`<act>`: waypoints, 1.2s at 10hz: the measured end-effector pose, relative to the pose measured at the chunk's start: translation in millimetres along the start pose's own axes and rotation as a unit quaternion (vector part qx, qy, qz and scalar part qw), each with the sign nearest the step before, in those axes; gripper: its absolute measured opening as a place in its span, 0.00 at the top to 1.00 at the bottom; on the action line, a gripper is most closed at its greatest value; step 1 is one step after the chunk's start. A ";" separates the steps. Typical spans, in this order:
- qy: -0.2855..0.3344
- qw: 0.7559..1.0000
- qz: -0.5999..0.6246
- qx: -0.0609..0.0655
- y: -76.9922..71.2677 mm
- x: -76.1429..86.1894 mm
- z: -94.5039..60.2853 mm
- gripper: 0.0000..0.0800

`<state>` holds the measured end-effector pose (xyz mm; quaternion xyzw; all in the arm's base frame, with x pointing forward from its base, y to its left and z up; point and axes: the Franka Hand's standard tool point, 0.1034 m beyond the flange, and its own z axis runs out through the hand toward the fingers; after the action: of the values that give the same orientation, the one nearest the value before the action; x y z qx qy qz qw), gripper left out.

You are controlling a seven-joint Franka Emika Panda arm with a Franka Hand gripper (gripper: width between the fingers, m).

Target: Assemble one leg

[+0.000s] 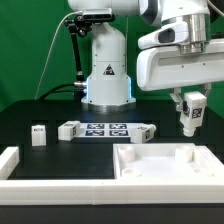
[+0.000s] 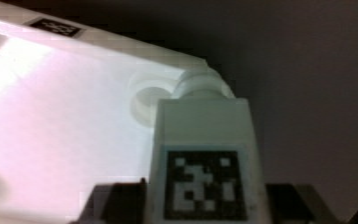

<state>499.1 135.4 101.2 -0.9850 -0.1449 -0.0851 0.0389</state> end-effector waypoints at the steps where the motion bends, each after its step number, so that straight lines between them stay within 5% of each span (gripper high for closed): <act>1: 0.000 1.000 0.000 0.000 0.0 -0.1 0.1 0.64; 3: 0.001 1.000 -0.024 0.000 6.6 11.8 2.5 0.64; 7: 0.022 0.997 -0.079 0.000 31.2 69.5 13.6 0.64; 12: 0.045 0.996 -0.083 -0.007 38.6 76.0 15.9 0.64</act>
Offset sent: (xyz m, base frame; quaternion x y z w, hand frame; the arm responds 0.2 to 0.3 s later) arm 0.0725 -0.0036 0.0030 0.0047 0.0219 -0.1020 0.9945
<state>584.6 121.3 97.1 -0.9650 -0.2237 -0.1332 0.0309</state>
